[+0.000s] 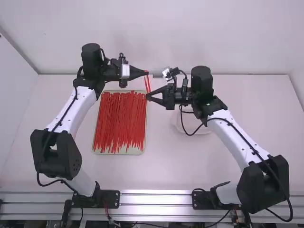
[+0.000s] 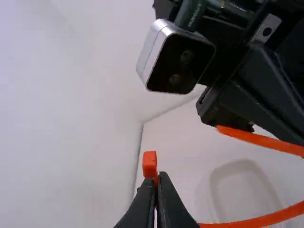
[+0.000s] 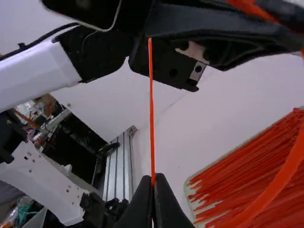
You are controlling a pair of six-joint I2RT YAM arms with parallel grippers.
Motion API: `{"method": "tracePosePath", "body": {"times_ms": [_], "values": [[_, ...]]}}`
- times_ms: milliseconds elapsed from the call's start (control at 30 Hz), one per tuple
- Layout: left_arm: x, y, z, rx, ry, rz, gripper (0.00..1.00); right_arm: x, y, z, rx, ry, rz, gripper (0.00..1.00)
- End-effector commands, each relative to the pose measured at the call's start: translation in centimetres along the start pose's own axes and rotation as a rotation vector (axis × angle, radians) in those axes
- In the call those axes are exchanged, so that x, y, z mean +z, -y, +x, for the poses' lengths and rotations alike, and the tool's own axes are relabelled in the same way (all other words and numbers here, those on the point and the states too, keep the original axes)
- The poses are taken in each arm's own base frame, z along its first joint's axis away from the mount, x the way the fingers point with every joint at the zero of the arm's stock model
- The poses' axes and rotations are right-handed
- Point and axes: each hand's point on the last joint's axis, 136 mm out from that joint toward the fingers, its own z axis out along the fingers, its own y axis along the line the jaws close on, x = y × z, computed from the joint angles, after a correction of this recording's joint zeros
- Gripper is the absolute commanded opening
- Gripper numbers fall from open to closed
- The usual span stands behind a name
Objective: Fasten the cable tie
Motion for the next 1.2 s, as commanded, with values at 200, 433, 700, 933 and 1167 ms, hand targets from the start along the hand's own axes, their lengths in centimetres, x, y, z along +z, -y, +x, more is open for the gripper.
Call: {"method": "tracePosePath", "body": {"times_ms": [200,433,700,933,1167], "values": [[-0.3,-0.7,-1.3,0.111,0.016,-0.004,0.02,-0.5,0.5,-1.3,0.009,0.031,0.036,0.00],[-0.2,-0.9,-1.8,0.158,0.025,-0.004,0.02,-0.6,0.6,-1.4,0.024,0.035,0.036,0.00],[0.1,-0.8,-2.0,0.195,0.031,0.000,0.02,-0.6,0.5,-1.7,0.020,0.045,0.036,0.00],[0.8,-0.8,-2.7,0.246,0.049,0.008,0.02,-0.6,0.8,-1.8,0.042,0.054,0.054,0.00],[0.9,-0.8,-2.8,0.257,0.053,0.010,0.03,-0.6,0.8,-1.9,0.037,0.057,0.055,0.00]]}}
